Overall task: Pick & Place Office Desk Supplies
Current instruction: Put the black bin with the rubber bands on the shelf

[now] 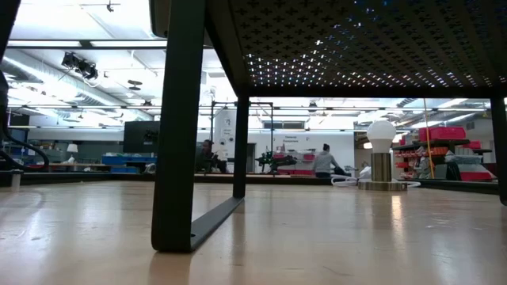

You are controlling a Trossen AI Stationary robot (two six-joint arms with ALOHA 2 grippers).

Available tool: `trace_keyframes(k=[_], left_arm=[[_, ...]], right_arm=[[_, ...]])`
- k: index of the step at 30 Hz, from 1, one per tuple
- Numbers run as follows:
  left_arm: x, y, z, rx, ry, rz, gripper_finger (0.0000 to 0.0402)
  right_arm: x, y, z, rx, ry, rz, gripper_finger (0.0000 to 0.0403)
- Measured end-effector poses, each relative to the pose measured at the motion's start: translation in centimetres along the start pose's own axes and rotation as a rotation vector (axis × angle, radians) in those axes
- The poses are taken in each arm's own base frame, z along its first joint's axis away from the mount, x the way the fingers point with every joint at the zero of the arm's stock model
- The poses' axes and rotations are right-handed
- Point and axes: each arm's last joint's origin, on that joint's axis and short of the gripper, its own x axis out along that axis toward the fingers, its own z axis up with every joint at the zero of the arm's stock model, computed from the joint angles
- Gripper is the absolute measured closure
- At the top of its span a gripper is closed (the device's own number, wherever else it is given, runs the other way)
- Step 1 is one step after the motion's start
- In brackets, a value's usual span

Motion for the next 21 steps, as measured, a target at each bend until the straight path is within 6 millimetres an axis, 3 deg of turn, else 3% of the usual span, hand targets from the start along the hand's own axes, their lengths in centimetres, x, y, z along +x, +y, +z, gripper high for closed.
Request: trace_keyframes(k=[7,14,21], left_arm=[[0.0,0.2,0.1,0.068,-0.016,0.054,0.0401],[-0.1,0.1,0.4,0.116,-0.051,0.066,0.0401],[-0.1,0.0,0.5,0.123,-0.061,0.035,0.0401]], right_arm=[[2.6,1.8,1.3,-0.243,0.183,-0.08,0.0328],[4.1,1.4,3.6,-0.203,0.212,-0.085,0.0218],[6.6,1.4,2.6,-0.191,0.294,-0.017,0.0205]])
